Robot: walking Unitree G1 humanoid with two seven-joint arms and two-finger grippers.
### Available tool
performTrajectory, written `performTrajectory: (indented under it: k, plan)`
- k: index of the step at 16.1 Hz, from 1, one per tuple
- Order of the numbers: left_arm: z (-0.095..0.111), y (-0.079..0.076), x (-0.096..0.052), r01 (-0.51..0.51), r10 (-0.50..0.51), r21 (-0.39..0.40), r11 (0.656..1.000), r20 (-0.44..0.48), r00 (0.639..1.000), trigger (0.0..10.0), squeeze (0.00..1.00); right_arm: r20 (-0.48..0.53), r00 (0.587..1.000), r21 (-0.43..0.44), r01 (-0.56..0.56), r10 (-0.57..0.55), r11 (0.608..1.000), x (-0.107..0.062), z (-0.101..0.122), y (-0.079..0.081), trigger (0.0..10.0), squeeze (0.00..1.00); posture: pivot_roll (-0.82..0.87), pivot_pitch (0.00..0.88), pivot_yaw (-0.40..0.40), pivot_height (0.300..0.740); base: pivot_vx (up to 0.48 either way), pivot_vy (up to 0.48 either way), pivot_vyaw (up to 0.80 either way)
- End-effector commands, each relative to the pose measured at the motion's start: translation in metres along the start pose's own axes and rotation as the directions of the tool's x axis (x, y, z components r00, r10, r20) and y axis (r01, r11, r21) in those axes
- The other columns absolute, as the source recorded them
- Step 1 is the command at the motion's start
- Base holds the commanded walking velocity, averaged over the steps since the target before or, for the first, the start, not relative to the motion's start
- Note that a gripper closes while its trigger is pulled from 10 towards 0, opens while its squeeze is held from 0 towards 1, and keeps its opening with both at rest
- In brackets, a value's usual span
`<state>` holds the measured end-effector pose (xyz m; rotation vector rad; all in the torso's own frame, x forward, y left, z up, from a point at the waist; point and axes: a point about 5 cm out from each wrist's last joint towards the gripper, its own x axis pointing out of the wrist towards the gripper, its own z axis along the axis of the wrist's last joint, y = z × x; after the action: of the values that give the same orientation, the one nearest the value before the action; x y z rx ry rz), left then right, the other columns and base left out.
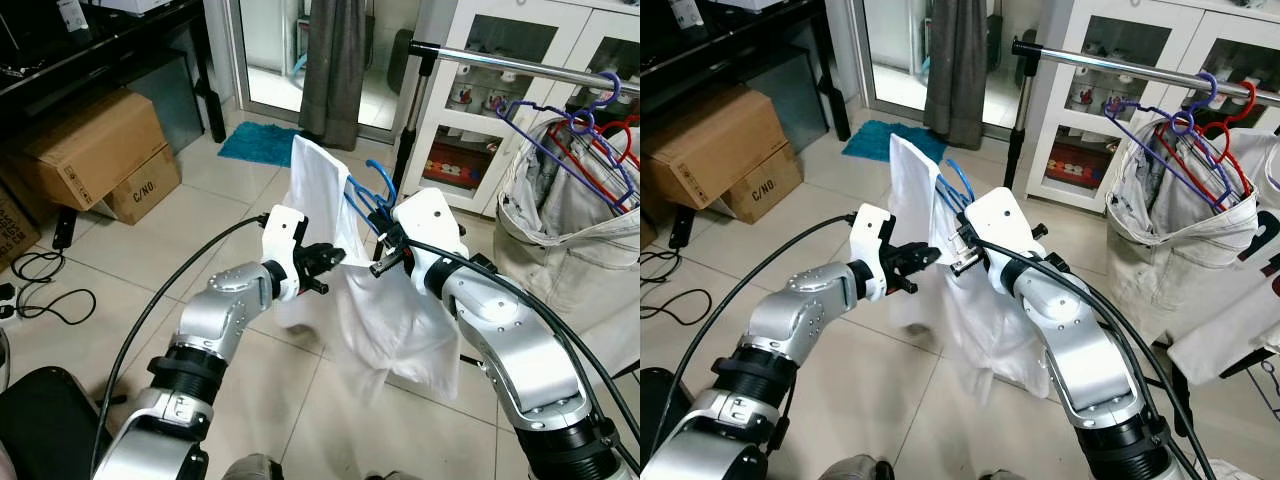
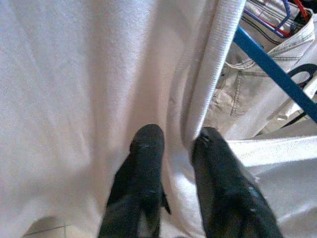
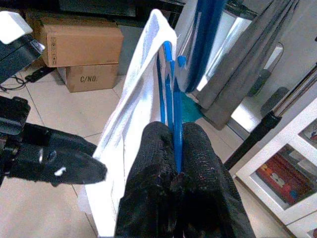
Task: Hang hanger
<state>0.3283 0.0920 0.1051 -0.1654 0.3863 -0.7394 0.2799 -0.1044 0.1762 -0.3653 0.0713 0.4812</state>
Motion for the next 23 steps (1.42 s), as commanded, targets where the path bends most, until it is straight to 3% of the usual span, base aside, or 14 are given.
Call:
performTrajectory:
  k: [1, 4, 9, 10, 12, 13, 18, 21, 23]
  plan:
    - [-0.002, 0.006, -0.001, -0.022, 0.022, 0.012, 1.0, -0.018, 1.0, 0.0, 0.0, 0.078, 0.997, -0.03, 0.021, -0.019, 0.999, -0.002, 0.017, -0.007, 0.0, 0.0, 0.0, 0.0, -0.008, 0.74, 0.0, 0.0, 0.0]
    - [-0.005, 0.012, -0.004, -0.041, 0.043, 0.048, 0.998, -0.039, 0.998, 0.0, 0.0, 0.08, 0.997, -0.04, 0.02, -0.017, 0.999, -0.002, 0.018, -0.009, 0.0, 0.0, 0.0, 0.0, -0.011, 0.74, 0.0, 0.0, 0.0]
    - [-0.004, 0.004, -0.003, 0.027, -0.026, 0.058, 0.998, -0.021, 0.999, 0.0, 0.0, 0.079, 0.997, -0.044, 0.019, -0.016, 0.999, 0.0, 0.018, -0.009, 0.0, 0.0, 0.0, 0.0, -0.007, 0.74, 0.0, 0.0, 0.0]
    - [0.004, -0.002, -0.005, 0.08, -0.082, 0.068, 0.994, 0.024, 0.996, 0.0, 0.0, 0.065, 0.998, -0.047, 0.022, -0.019, 0.999, 0.0, 0.016, -0.01, 0.0, 0.0, 0.0, 0.0, -0.002, 0.74, 0.0, 0.0, 0.0]
    - [0.011, -0.003, -0.008, 0.086, -0.091, 0.088, 0.992, 0.057, 0.994, 0.0, 0.0, 0.055, 0.998, -0.049, 0.023, -0.02, 0.999, -0.001, 0.014, -0.011, 0.0, 0.0, 0.0, 0.0, -0.001, 0.74, 0.0, 0.0, 0.0]
    - [0.028, 0.001, -0.014, 0.048, -0.063, 0.107, 0.993, 0.143, 0.988, 0.0, 0.0, 0.032, 0.999, -0.052, 0.022, -0.02, 0.998, -0.001, 0.01, -0.011, 0.0, 0.0, 0.0, 0.0, 0.0, 0.74, 0.0, 0.0, 0.0]
    - [0.072, 0.007, -0.033, -0.033, -0.013, 0.141, 0.989, 0.319, 0.948, 0.0, 0.0, -0.023, 1.0, -0.05, 0.012, -0.013, 0.999, -0.002, 0.001, -0.01, 0.0, 0.0, 0.0, 0.0, -0.001, 0.74, 0.0, 0.0, 0.0]
    - [0.08, -0.022, -0.038, 0.127, -0.196, 0.25, 0.96, 0.272, 0.942, 0.0, 0.0, -0.142, 0.99, -0.071, -0.031, 0.021, 0.997, 0.0, -0.018, -0.007, 0.0, 0.0, 0.01, 0.0, -0.005, 0.74, 0.0, 0.0, 0.0]
    - [0.088, -0.037, -0.041, 0.149, -0.237, 0.302, 0.942, 0.28, 0.93, 0.0, 0.0, -0.284, 0.957, -0.085, -0.087, 0.06, 0.992, -0.001, -0.039, -0.008, 0.0, 0.0, 0.01, 0.0, -0.006, 0.74, 0.0, 0.0, 0.0]
